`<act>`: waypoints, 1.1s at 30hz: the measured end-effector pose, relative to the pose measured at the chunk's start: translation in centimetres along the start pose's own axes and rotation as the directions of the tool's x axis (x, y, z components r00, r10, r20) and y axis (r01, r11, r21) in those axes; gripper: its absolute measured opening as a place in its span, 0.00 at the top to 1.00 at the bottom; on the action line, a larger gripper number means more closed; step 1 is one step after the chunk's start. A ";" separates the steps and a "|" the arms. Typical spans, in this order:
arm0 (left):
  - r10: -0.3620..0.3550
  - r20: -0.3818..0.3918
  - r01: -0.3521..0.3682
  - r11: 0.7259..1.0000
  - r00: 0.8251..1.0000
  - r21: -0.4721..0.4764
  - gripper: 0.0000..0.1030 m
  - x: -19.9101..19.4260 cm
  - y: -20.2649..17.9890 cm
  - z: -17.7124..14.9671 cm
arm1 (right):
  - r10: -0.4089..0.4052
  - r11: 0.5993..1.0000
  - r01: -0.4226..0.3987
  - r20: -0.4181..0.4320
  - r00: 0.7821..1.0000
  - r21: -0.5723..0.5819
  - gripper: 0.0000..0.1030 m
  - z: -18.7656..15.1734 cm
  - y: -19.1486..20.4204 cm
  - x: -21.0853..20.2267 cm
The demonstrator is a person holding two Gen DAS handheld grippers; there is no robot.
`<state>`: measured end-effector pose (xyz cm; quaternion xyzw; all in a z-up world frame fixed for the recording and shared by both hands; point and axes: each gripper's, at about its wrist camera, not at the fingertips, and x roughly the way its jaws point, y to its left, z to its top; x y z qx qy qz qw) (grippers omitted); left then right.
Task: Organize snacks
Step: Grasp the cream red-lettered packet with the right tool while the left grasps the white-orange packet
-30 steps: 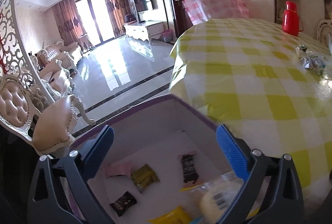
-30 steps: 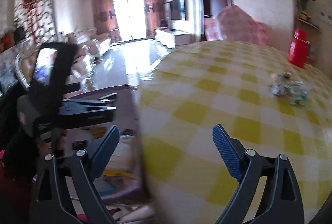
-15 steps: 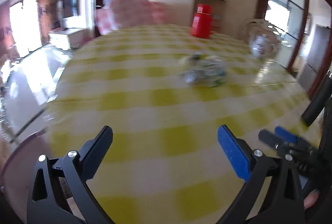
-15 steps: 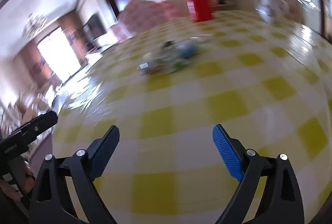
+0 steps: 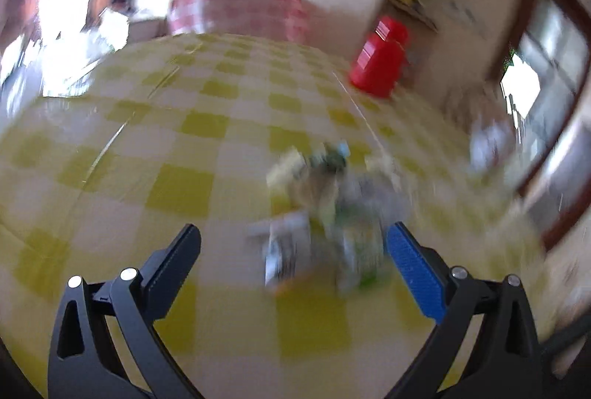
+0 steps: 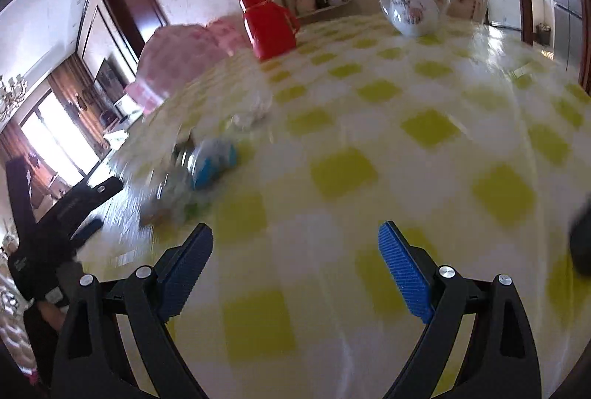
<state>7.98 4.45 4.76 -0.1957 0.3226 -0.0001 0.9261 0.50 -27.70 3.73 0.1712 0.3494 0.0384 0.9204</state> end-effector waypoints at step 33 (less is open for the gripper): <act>-0.096 0.036 0.102 0.970 0.995 -0.219 0.02 3.7 5.1 3.8 | 0.036 0.920 -0.073 -0.104 0.994 -0.385 0.57 8.2 7.2 14.5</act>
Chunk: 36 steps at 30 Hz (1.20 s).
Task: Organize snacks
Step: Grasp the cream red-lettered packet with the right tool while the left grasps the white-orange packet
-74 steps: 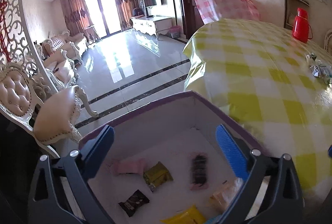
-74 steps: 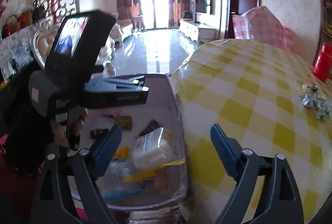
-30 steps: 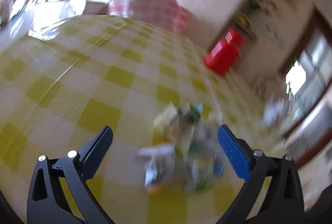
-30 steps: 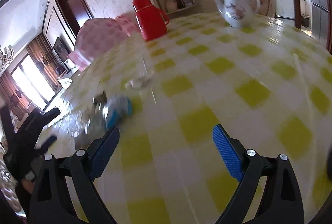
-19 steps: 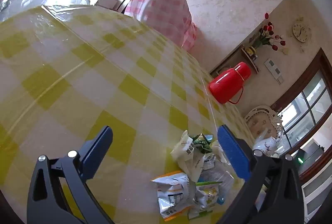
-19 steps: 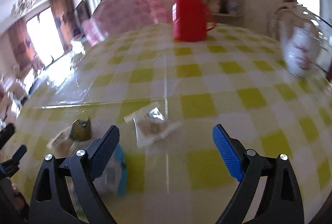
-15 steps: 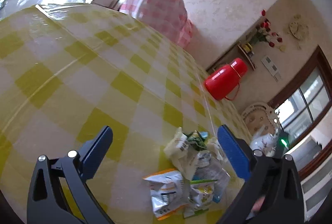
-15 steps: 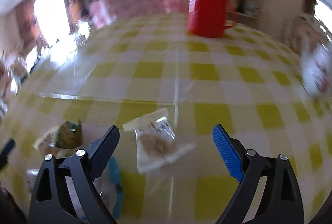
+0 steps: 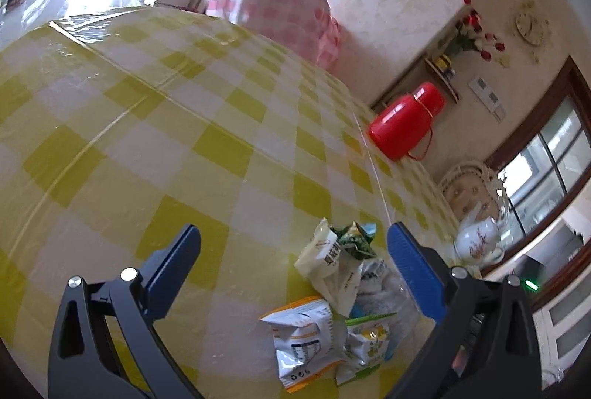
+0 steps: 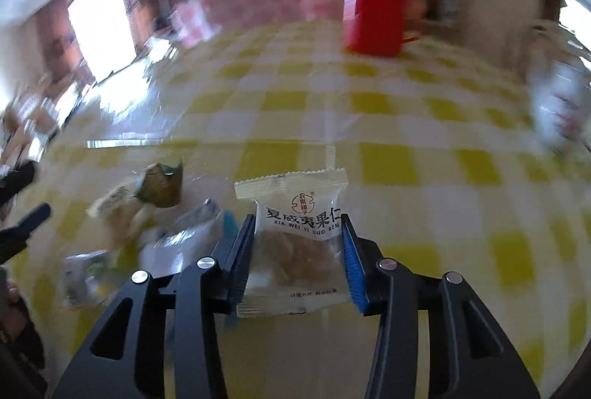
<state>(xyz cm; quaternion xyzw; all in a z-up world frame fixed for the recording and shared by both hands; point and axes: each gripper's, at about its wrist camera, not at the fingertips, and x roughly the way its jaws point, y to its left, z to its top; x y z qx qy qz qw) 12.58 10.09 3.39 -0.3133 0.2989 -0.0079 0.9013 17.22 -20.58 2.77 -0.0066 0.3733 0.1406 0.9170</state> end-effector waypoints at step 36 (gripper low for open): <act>0.361 -0.156 -0.272 0.871 0.919 0.409 0.03 4.1 -3.9 -5.0 | 0.068 0.959 -0.092 0.099 0.993 0.269 0.57 -11.8 1.2 -12.9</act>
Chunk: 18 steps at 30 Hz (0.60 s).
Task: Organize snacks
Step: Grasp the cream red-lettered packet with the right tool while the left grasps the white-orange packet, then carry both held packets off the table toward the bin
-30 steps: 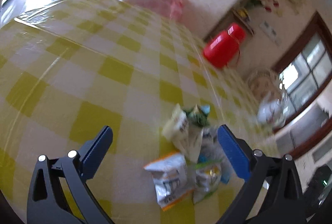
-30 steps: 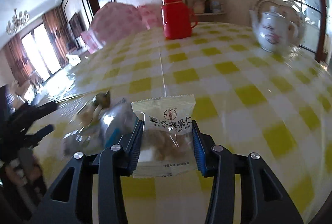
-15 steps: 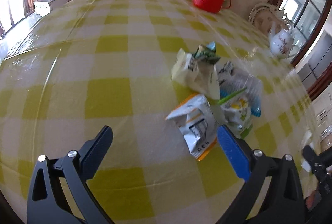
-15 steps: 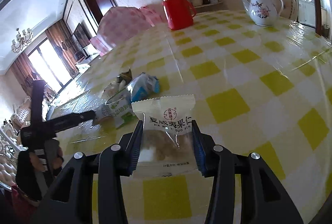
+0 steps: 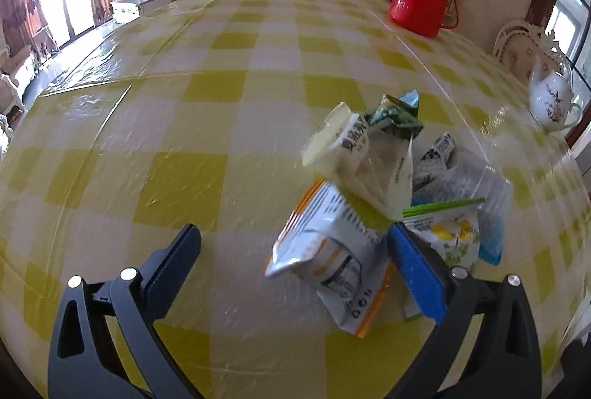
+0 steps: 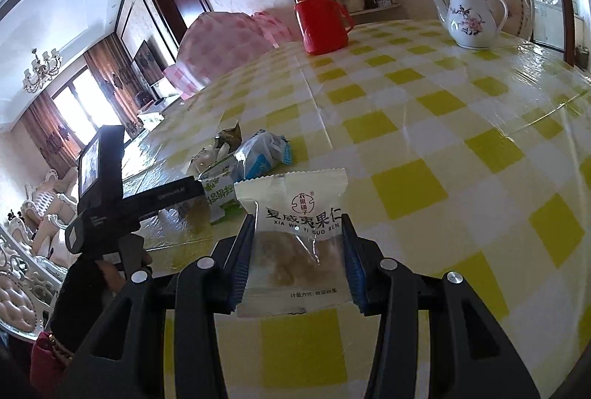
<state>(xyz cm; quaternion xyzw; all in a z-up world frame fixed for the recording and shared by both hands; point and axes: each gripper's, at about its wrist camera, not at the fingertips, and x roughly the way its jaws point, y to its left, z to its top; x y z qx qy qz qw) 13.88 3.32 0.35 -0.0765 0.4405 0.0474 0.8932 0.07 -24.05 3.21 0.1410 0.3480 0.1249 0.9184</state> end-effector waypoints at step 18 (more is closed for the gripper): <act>-0.175 0.103 0.170 0.984 0.979 0.054 0.65 -5.0 1.0 -1.2 | -0.006 1.000 0.007 0.009 1.000 -0.025 0.57 -0.2 0.7 -0.1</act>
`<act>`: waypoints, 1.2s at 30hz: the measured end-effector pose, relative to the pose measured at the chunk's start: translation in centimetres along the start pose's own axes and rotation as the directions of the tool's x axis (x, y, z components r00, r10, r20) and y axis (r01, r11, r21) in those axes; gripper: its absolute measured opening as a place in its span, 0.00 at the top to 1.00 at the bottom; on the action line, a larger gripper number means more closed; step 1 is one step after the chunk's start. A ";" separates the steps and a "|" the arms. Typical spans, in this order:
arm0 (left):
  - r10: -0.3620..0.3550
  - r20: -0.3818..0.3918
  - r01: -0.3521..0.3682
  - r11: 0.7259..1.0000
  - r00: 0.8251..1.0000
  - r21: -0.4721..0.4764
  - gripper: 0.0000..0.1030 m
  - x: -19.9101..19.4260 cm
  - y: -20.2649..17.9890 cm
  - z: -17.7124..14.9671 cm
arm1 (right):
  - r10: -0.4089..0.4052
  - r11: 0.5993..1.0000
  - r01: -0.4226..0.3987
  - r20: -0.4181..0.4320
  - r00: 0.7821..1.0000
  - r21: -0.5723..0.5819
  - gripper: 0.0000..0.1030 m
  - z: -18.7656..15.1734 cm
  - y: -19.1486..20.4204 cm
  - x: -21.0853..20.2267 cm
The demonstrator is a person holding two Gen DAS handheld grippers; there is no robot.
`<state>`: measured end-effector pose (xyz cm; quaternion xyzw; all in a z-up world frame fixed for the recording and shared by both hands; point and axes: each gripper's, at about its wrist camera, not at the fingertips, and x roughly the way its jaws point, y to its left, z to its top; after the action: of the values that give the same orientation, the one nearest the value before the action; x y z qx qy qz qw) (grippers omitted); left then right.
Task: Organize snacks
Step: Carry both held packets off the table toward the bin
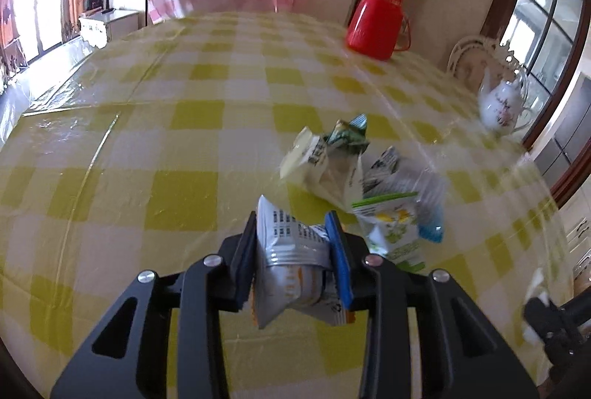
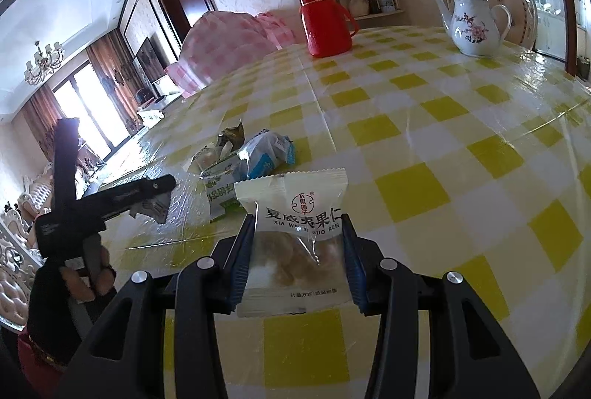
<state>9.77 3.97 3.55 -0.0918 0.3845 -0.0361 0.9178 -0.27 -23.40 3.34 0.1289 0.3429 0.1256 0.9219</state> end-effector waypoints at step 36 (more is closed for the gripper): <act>0.119 0.197 -0.138 0.987 0.973 0.087 0.65 -15.1 0.3 -10.6 | 0.165 0.986 -0.165 -0.008 0.986 -0.039 0.57 -6.8 7.1 -4.9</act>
<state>-8.40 4.88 6.75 -0.0235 0.2974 0.0130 0.9544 -9.35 -17.26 3.63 0.1383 0.3309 0.2085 0.9099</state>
